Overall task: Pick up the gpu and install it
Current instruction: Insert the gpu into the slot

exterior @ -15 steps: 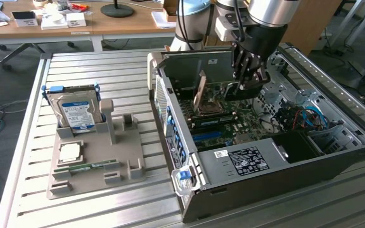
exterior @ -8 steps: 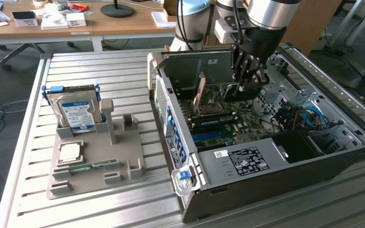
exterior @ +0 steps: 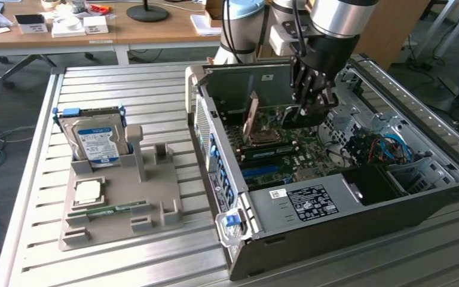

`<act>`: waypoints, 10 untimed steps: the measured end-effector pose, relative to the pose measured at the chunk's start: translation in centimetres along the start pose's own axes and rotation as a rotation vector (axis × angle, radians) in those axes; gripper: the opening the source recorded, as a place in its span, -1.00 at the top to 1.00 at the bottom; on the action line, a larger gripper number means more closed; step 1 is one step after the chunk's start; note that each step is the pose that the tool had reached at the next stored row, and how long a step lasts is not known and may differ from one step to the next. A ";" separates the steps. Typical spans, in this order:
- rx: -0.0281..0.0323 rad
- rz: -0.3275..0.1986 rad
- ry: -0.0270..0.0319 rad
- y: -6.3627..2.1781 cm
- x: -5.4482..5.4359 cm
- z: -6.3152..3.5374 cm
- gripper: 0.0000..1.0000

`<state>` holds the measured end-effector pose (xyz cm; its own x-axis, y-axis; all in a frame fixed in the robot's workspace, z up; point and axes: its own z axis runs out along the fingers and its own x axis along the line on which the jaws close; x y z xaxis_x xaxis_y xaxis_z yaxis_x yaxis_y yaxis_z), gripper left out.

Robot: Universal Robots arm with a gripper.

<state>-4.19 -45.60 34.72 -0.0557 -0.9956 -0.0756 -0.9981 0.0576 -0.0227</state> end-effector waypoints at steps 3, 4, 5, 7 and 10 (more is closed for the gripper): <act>-0.0002 0.000 0.0006 0.00 0.0 0.14 0.47; -0.0002 0.000 0.0005 0.00 0.0 0.14 0.47; -0.0002 0.000 0.0006 0.00 0.0 0.14 0.47; -0.0002 0.000 0.0004 0.00 0.0 0.15 0.47; 0.0000 0.000 0.0001 0.00 0.0 0.20 0.47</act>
<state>-4.19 -45.60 34.52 -0.0557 -0.9956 -0.0756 -0.9981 0.0576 -0.0227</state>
